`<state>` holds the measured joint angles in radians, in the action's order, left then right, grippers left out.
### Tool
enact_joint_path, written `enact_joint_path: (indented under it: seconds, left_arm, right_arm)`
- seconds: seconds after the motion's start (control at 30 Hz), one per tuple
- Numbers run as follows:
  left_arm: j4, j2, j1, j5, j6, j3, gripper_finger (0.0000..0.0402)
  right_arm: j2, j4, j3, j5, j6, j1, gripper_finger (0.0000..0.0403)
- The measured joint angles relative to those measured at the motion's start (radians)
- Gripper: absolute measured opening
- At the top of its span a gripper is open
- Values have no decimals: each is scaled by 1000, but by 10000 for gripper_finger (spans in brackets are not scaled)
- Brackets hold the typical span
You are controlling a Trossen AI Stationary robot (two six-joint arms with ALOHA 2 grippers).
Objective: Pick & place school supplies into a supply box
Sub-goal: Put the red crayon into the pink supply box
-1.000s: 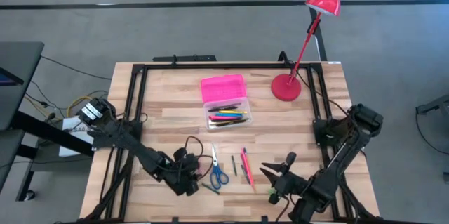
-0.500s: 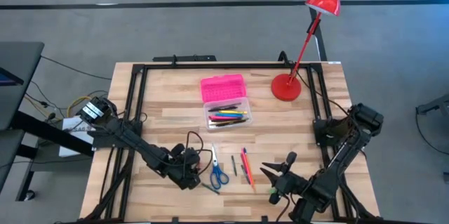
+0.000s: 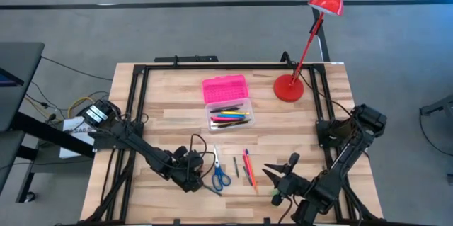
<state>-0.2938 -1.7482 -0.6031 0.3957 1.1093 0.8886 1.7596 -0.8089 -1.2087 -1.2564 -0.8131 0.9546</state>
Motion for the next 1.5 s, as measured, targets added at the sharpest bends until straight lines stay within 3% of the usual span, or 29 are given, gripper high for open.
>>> enact_joint_path:
  seconds: [0.33,0.47,0.67,0.97,1.1,1.4,1.5]
  left_arm:
    - [-11,-21,3,-37,3,2,155]
    - [-94,-23,5,-90,-5,23,155]
    - [-233,-24,3,-178,-167,68,155]
    - [-261,-26,2,-179,-311,80,153]
    - [-272,-26,1,-174,-337,81,128]
    - [-278,-25,1,-171,-392,81,21]
    - [-280,-25,2,-150,-395,80,9]
  right_arm:
    - [0,1,0,-1,8,-10,79]
    - [0,1,0,0,9,-20,79]
    - [0,1,0,4,7,-21,79]
    - [0,6,0,53,-25,-19,79]
    - [0,11,0,55,-27,-19,79]
    - [0,21,0,80,-36,-19,79]
    - [0,22,0,81,-36,-19,79]
